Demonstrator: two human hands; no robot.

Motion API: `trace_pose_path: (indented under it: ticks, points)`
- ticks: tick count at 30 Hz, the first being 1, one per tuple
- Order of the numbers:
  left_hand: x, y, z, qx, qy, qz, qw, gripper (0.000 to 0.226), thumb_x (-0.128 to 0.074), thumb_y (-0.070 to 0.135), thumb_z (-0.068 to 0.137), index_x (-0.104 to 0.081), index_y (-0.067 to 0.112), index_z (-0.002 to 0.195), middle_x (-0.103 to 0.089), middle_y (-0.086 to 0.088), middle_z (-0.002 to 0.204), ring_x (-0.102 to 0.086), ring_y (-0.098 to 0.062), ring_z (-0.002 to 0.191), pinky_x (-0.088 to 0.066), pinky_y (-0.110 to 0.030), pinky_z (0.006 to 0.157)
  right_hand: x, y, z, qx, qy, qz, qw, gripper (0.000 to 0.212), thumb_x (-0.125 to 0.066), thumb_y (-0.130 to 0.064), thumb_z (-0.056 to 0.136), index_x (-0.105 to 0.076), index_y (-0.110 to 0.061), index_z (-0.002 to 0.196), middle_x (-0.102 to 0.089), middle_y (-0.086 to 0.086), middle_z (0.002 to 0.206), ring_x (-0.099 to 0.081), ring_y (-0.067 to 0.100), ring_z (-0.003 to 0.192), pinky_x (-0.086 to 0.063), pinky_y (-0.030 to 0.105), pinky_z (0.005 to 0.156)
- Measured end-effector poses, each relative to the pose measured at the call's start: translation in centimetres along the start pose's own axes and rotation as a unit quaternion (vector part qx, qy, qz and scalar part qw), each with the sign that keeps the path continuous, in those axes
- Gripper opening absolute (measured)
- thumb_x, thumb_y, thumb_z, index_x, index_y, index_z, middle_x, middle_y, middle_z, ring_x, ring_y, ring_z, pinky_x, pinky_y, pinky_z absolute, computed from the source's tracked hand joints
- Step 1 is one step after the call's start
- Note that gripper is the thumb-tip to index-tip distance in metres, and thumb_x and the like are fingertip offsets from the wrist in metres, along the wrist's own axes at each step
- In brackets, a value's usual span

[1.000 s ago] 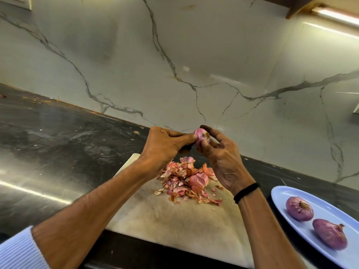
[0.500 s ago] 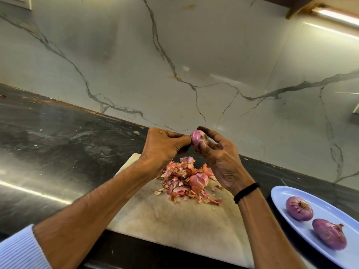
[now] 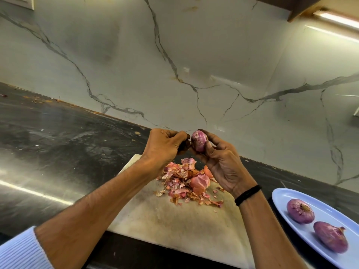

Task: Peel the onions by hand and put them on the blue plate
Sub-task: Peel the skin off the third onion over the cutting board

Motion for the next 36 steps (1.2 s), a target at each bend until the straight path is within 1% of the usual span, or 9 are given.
trace_pose_path:
  ticks: [6,9,13,16,18,23,28,33,36]
  points:
    - [0.2,0.3,-0.1,-0.008,-0.001,-0.01,1.0,0.004,-0.076,0.009,0.084,-0.077,0.007,0.087,-0.076,0.001,0.071,-0.071,-0.007,0.064,-0.056,-0.016,0.062,0.0,-0.1,-0.1,0.0,0.006,0.011,1.0,0.041,-0.048,0.003,0.096,-0.05,0.003,0.137,-0.06,0.024,0.133,-0.063,0.036,0.118,-0.05,0.048,0.1]
    - [0.6,0.7,-0.2,-0.02,0.018,-0.018,0.999,0.002,-0.078,0.008,0.082,-0.078,0.009,0.085,-0.076,0.0,0.072,-0.072,-0.009,0.067,-0.057,-0.017,0.063,-0.1,-0.1,-0.2,-0.002,0.008,0.017,1.0,0.042,-0.048,0.003,0.095,-0.05,0.004,0.137,-0.061,0.025,0.131,-0.064,0.038,0.116,-0.052,0.047,0.098]
    - [0.4,1.5,-0.3,-0.058,0.011,0.035,0.998,0.025,-0.072,0.003,0.086,-0.075,0.022,0.07,-0.075,-0.004,0.073,-0.068,-0.009,0.067,-0.061,-0.021,0.068,0.0,-0.1,-0.2,-0.004,0.014,0.014,1.0,0.04,-0.047,0.004,0.097,-0.051,0.004,0.137,-0.061,0.026,0.13,-0.064,0.039,0.116,-0.054,0.045,0.096]
    - [0.1,1.5,-0.3,-0.065,0.008,0.046,0.997,0.013,-0.069,0.003,0.088,-0.079,0.011,0.089,-0.076,0.002,0.076,-0.07,-0.004,0.068,-0.056,-0.015,0.065,0.0,-0.2,-0.1,-0.002,0.013,0.007,1.0,0.04,-0.047,0.004,0.097,-0.051,0.004,0.136,-0.063,0.023,0.128,-0.065,0.036,0.114,-0.054,0.045,0.096]
    - [0.0,1.2,-0.2,-0.059,0.005,0.036,0.998,0.013,-0.069,0.003,0.089,-0.077,0.008,0.098,-0.076,0.002,0.081,-0.073,-0.006,0.074,-0.057,-0.017,0.068,0.0,-0.3,-0.1,0.002,0.014,-0.002,1.0,0.042,-0.05,0.002,0.095,-0.051,0.002,0.137,-0.063,0.022,0.13,-0.066,0.034,0.113,-0.053,0.045,0.096]
    - [-0.4,0.7,-0.2,-0.016,-0.018,-0.04,0.999,0.006,-0.078,0.01,0.081,-0.078,0.014,0.086,-0.077,-0.001,0.079,-0.075,-0.013,0.076,-0.06,-0.024,0.071,0.0,-0.7,0.0,0.027,0.011,0.003,1.0,0.048,-0.055,0.005,0.088,-0.052,0.002,0.136,-0.062,0.023,0.13,-0.066,0.033,0.113,-0.058,0.039,0.092]
    - [-0.6,0.6,-0.2,-0.014,-0.035,-0.05,0.998,0.017,-0.081,0.015,0.075,-0.079,0.011,0.091,-0.078,-0.005,0.085,-0.075,-0.019,0.084,-0.061,-0.029,0.077,0.2,-0.9,0.1,0.045,0.014,-0.014,0.999,0.051,-0.058,0.005,0.085,-0.054,0.002,0.135,-0.064,0.022,0.128,-0.064,0.033,0.115,-0.056,0.041,0.095]
    - [-0.6,0.8,-0.3,-0.03,-0.033,-0.023,0.999,0.021,-0.08,0.011,0.078,-0.077,0.004,0.097,-0.078,-0.005,0.084,-0.075,-0.016,0.078,-0.059,-0.02,0.069,0.3,-0.9,0.1,0.053,0.022,-0.053,0.997,0.053,-0.06,0.003,0.082,-0.055,0.0,0.135,-0.064,0.021,0.129,-0.063,0.034,0.118,-0.052,0.044,0.099]
    - [-0.2,1.1,-0.3,-0.049,-0.014,0.003,0.999,0.015,-0.078,0.005,0.081,-0.077,0.005,0.096,-0.077,-0.005,0.083,-0.075,-0.017,0.076,-0.059,-0.021,0.068,0.2,-0.8,0.0,0.048,0.019,-0.045,0.998,0.049,-0.056,0.006,0.086,-0.055,0.001,0.134,-0.065,0.02,0.127,-0.065,0.032,0.115,-0.055,0.041,0.096]
Point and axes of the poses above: each hand's wrist, its own z-axis towards the middle knuckle, its own x-axis out of the back of the hand, y = z × x, the point moved 10 cm from there along z, towards the middle knuckle
